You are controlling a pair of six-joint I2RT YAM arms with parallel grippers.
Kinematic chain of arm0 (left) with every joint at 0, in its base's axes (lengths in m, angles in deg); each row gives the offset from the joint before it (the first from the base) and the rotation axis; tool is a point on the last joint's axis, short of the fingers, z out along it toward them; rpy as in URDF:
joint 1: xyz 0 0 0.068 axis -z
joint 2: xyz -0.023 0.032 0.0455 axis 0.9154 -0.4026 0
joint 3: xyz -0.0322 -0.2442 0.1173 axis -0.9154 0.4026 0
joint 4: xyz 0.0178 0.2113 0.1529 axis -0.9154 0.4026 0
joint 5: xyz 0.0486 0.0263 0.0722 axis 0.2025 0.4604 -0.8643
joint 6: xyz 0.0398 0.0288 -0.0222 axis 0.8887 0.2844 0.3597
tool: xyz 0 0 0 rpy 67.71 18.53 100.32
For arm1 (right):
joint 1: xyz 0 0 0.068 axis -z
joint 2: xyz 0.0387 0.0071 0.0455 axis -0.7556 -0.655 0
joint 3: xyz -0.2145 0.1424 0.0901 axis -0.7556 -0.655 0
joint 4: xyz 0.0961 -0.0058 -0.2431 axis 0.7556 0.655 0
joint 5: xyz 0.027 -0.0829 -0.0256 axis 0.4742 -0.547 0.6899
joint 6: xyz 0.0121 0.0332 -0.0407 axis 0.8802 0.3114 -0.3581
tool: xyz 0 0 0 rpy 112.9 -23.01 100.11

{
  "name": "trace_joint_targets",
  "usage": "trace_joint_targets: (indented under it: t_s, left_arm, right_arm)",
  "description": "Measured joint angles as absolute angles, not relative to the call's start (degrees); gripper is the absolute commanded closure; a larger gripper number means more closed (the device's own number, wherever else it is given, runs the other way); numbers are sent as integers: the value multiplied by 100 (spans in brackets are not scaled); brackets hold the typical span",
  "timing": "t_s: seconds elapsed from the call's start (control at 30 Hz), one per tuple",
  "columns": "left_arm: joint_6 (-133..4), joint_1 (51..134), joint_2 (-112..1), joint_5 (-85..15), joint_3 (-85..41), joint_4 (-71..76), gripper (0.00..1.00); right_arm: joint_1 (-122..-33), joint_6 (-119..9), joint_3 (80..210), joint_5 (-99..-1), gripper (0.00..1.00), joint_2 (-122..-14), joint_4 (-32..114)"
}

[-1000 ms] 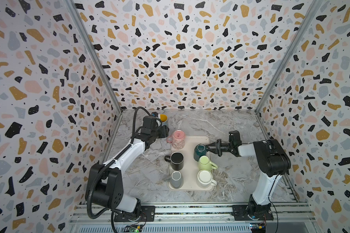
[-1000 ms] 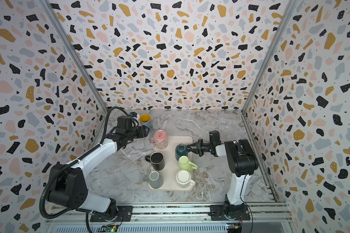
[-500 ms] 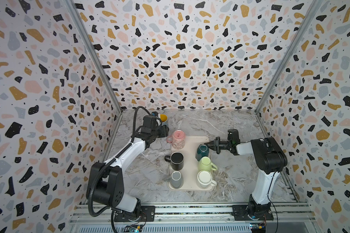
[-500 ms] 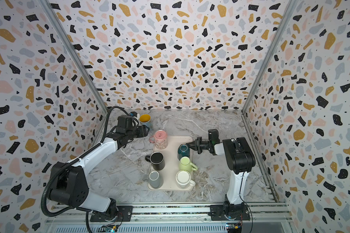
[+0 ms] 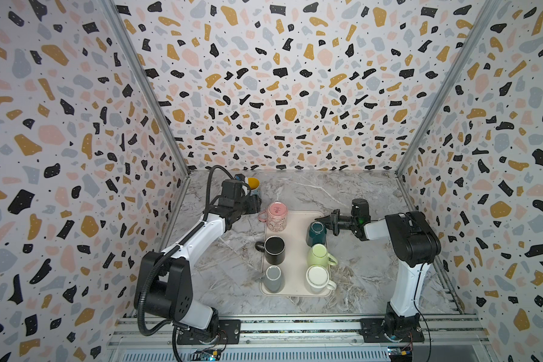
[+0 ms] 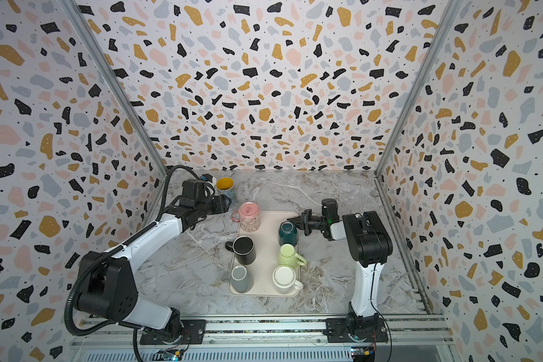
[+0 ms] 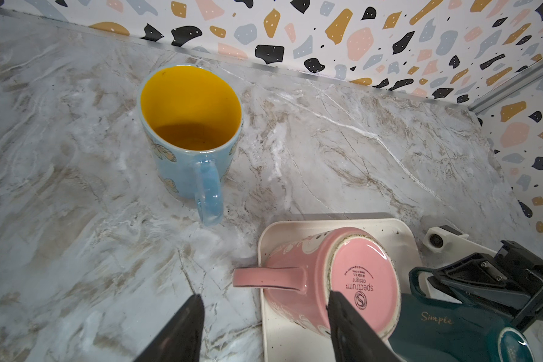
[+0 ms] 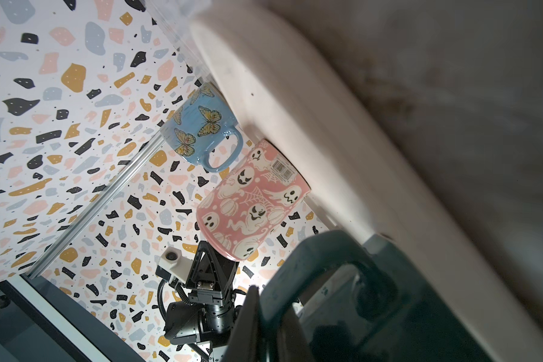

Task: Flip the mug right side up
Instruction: 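Close the right gripper on the dark green mug and lift it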

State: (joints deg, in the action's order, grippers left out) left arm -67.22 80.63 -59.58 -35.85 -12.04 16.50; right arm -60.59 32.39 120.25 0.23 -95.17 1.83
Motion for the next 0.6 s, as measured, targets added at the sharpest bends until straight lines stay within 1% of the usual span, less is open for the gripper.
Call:
trace_joint_targets:
  t_s: [0.3,0.6]
  left_arm:
    - [-6707,8052,-5958,-3583,-1349,1691,37]
    - [-6704,8052,-5956,-3574,-1530,1700,37]
  right_arm:
    - [-6059,3186,12080,-288,100,-9506,-370]
    - [-6065,2601,12272,-482,100,-9156,-448]
